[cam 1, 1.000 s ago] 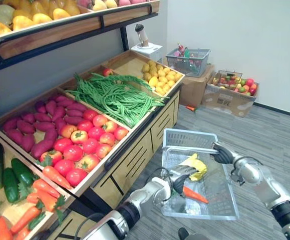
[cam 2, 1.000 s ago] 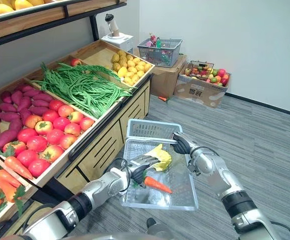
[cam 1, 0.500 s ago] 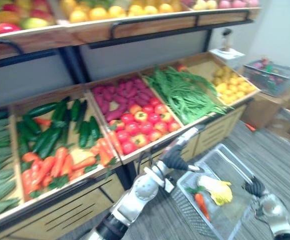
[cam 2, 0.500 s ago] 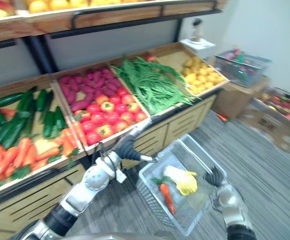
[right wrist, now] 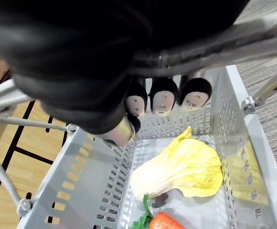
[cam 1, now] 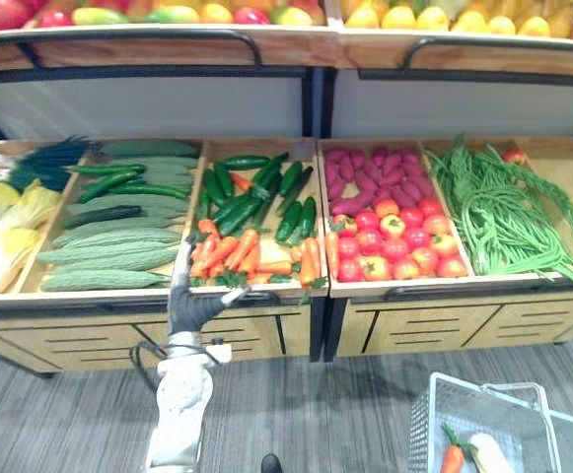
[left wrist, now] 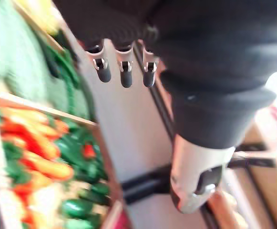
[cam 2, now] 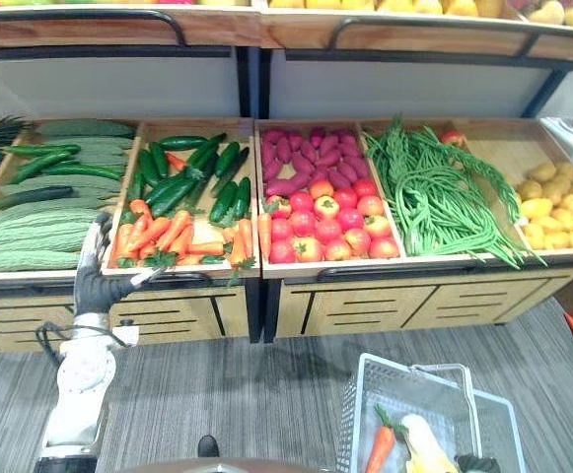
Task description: Pick vegetable in the basket
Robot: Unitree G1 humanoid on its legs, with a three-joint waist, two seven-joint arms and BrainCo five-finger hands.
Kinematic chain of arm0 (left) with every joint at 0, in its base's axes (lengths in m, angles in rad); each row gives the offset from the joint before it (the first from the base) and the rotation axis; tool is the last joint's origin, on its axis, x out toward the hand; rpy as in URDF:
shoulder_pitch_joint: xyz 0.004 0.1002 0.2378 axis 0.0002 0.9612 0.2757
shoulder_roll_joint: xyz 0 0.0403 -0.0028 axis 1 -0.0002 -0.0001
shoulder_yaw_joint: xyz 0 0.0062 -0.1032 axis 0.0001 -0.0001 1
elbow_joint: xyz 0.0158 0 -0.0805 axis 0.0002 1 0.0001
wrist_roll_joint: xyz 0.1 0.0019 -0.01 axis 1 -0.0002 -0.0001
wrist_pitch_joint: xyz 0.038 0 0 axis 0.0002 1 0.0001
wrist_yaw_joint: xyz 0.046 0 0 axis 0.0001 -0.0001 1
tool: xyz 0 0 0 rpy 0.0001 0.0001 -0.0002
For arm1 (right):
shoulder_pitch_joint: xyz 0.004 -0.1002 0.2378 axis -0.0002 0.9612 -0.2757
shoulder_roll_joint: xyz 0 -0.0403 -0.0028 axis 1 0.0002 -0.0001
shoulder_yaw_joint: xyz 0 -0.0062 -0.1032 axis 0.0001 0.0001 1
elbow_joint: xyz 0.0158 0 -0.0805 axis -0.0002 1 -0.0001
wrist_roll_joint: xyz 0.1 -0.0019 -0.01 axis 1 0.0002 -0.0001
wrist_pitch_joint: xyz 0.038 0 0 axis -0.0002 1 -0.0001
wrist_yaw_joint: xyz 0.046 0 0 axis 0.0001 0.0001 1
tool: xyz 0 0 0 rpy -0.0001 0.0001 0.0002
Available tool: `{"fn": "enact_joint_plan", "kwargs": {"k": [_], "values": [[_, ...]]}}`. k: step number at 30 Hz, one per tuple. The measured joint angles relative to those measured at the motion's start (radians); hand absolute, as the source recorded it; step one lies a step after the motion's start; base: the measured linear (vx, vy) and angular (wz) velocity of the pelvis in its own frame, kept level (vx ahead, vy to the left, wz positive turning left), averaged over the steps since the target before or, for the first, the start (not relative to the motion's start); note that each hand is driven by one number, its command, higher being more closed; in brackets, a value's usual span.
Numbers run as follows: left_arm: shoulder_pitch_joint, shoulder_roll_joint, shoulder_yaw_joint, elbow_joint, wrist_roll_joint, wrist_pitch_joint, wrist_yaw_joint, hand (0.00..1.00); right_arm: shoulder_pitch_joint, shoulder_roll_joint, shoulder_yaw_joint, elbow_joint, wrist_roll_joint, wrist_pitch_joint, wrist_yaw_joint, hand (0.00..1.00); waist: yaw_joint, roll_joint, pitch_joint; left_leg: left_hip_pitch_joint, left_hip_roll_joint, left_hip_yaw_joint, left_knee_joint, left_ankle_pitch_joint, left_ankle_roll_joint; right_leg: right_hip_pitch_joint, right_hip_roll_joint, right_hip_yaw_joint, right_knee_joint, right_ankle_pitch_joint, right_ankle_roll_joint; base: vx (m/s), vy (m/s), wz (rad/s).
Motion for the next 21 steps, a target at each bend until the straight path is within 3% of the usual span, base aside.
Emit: {"fn": "enact_joint_plan", "kwargs": {"k": [5,9,10,11,12,14,18,21], "values": [[0.052,-0.058,0.151,0.279,0.007,0.061,0.033,0.00,0.046,0.037,-0.004,-0.047,0.044,-0.004,-0.018,1.00,-0.003,0.002,-0.013,-0.015,0.006,-0.025,0.000,0.000,0.000,0.004,0.013,-0.036,0.003,-0.011,0.002,-0.07,-0.009,0.20],[0.052,-0.076,0.277,0.591,-0.038,0.115,0.056,0.00,0.054,0.158,0.024,-0.060,0.059,-0.002,-0.013,1.00,-0.004,-0.001,-0.023,-0.015,0.013,-0.023,0.000,0.000,0.000,0.006,0.015,-0.043,0.002,-0.013,0.000,0.01,-0.007,0.03],[0.052,-0.082,0.289,0.661,-0.056,0.126,0.055,0.00,0.047,0.184,0.036,-0.060,0.059,0.000,-0.012,1.00,-0.005,-0.010,-0.019,-0.016,0.012,-0.021,0.000,0.000,0.000,0.006,0.014,-0.042,-0.002,-0.013,0.000,0.07,-0.015,-0.03],[0.053,-0.089,0.298,0.725,-0.069,0.138,0.054,0.00,0.040,0.205,0.036,-0.059,0.062,0.006,-0.013,1.00,-0.006,0.002,-0.026,-0.015,0.012,-0.021,0.000,0.000,0.000,0.008,0.013,-0.042,-0.004,-0.013,-0.001,0.07,-0.011,-0.03],[0.058,-0.097,0.299,0.794,-0.067,0.145,0.051,0.00,0.033,0.222,0.036,-0.055,0.067,0.011,-0.013,1.00,-0.006,-0.007,-0.022,-0.016,0.007,-0.021,0.000,0.000,0.000,0.009,0.011,-0.042,-0.010,-0.012,-0.001,0.08,-0.002,-0.01],[0.067,-0.108,0.304,0.908,-0.032,0.147,0.046,0.00,0.017,0.234,0.035,-0.052,0.067,0.011,-0.015,1.00,-0.007,0.001,-0.026,-0.014,-0.004,-0.020,0.000,-0.004,0.001,0.015,0.001,-0.042,-0.019,-0.009,-0.005,0.09,0.021,0.00],[0.075,-0.097,0.327,1.000,-0.034,0.159,-0.002,0.00,-0.013,0.234,0.036,-0.011,0.064,0.008,-0.014,1.00,-0.006,-0.021,-0.021,-0.010,-0.010,-0.016,0.000,-0.013,-0.008,0.019,-0.002,-0.036,-0.028,-0.001,0.008,0.11,0.000,-0.04],[0.075,-0.083,0.325,1.028,-0.038,0.159,-0.042,0.00,-0.043,0.231,0.036,0.018,0.063,0.009,-0.013,1.00,-0.009,-0.022,-0.015,0.007,-0.012,0.000,0.000,-0.017,-0.009,0.026,0.000,-0.016,-0.032,-0.001,0.008,0.09,-0.017,-0.19]]}}
